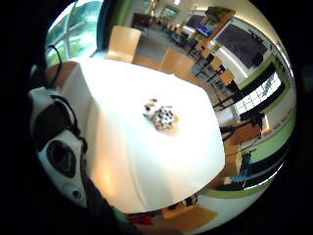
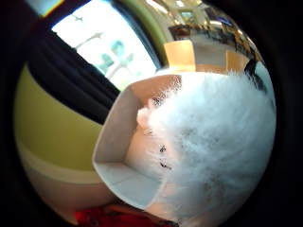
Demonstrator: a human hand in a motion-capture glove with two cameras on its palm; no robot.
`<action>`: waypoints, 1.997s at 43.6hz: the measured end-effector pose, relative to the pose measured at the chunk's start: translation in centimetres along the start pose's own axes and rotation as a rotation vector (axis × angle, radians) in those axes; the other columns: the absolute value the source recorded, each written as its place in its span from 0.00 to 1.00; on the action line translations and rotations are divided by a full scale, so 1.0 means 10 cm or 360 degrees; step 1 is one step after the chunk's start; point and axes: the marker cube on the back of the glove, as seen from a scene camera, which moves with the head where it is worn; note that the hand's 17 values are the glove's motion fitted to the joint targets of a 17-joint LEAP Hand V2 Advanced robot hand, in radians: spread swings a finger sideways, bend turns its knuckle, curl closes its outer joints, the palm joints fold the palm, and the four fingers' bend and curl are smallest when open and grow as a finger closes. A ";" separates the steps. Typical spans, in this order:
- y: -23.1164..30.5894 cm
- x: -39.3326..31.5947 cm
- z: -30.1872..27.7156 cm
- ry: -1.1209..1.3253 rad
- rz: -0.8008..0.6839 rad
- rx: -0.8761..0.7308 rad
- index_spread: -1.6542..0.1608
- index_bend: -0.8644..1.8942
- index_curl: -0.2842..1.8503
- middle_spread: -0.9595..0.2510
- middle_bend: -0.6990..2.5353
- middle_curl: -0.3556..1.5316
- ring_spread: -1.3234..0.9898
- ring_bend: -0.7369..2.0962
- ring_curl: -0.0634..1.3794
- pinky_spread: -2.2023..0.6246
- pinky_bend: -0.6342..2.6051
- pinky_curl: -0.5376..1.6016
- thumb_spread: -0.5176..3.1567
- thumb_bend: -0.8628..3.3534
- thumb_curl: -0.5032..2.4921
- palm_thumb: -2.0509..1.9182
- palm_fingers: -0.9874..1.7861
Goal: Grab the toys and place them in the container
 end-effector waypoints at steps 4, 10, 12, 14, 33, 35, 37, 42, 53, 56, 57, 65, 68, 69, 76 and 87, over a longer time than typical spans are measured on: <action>-0.18 -0.37 -0.14 -0.0097 -0.0011 0.0000 0.66 0.55 0.63 0.53 0.48 0.50 0.42 0.68 0.39 0.63 0.52 0.46 0.32 0.21 0.51 0.67 0.78; -0.34 -0.86 -0.16 -0.0215 -0.0092 -0.0067 0.66 0.54 0.65 0.53 0.48 0.50 0.41 0.68 0.38 0.63 0.52 0.46 0.31 0.21 0.52 0.67 0.78; -0.36 -1.02 -0.14 -0.0232 -0.0121 -0.0074 0.66 0.54 0.65 0.53 0.48 0.50 0.41 0.68 0.38 0.63 0.52 0.46 0.31 0.21 0.52 0.67 0.78; -0.36 -1.16 -0.10 -0.0237 -0.0163 -0.0078 0.66 0.54 0.66 0.53 0.47 0.50 0.42 0.68 0.38 0.63 0.52 0.46 0.31 0.21 0.53 0.67 0.77; -0.01 -1.35 0.46 -0.0191 -0.0260 -0.0575 0.65 0.42 0.61 0.57 0.33 0.42 0.48 0.54 0.30 0.68 0.55 0.47 0.41 0.18 0.46 0.55 0.45; 0.04 -1.27 0.49 -0.0171 -0.0264 -0.0533 0.65 0.39 0.59 0.59 0.33 0.42 0.50 0.51 0.28 0.70 0.56 0.48 0.42 0.18 0.44 0.53 0.40; 0.07 -1.18 0.50 -0.0161 -0.0257 -0.0479 0.64 0.38 0.57 0.61 0.33 0.42 0.52 0.49 0.26 0.72 0.56 0.47 0.43 0.18 0.43 0.51 0.37; 0.13 -0.79 0.53 -0.0149 -0.0206 -0.0402 0.63 0.37 0.53 0.64 0.33 0.41 0.54 0.45 0.22 0.75 0.54 0.45 0.44 0.19 0.39 0.50 0.34; 0.28 0.27 0.71 -0.0099 0.0108 -0.0355 0.65 0.37 0.47 0.67 0.31 0.40 0.56 0.41 0.19 0.78 0.51 0.42 0.45 0.19 0.34 0.50 0.32; 0.31 0.49 0.72 -0.0091 0.0167 -0.0357 0.66 0.37 0.46 0.67 0.31 0.40 0.57 0.40 0.19 0.79 0.51 0.42 0.45 0.19 0.33 0.50 0.34; 0.32 0.60 0.74 -0.0055 0.0189 -0.0365 0.66 0.37 0.46 0.67 0.30 0.40 0.57 0.40 0.19 0.79 0.50 0.42 0.45 0.19 0.32 0.50 0.33; 0.38 1.41 0.92 0.0136 0.0480 -0.0452 0.66 0.38 0.43 0.68 0.29 0.39 0.57 0.38 0.19 0.80 0.47 0.40 0.45 0.19 0.30 0.50 0.35; 0.39 1.64 1.03 0.0207 0.0536 -0.0471 0.67 0.38 0.43 0.68 0.29 0.39 0.57 0.38 0.19 0.80 0.46 0.40 0.45 0.19 0.29 0.50 0.35; 0.38 1.70 1.07 0.0215 0.0584 -0.0472 0.66 0.38 0.42 0.68 0.29 0.39 0.57 0.38 0.19 0.80 0.46 0.40 0.45 0.19 0.29 0.50 0.35; 0.33 1.96 1.28 0.0256 0.0701 -0.0506 0.67 0.38 0.40 0.68 0.28 0.39 0.57 0.38 0.19 0.80 0.45 0.39 0.45 0.19 0.27 0.50 0.35; 0.24 2.18 1.58 0.0324 0.0768 -0.0535 0.67 0.38 0.39 0.68 0.27 0.39 0.56 0.37 0.19 0.80 0.44 0.39 0.45 0.19 0.26 0.50 0.37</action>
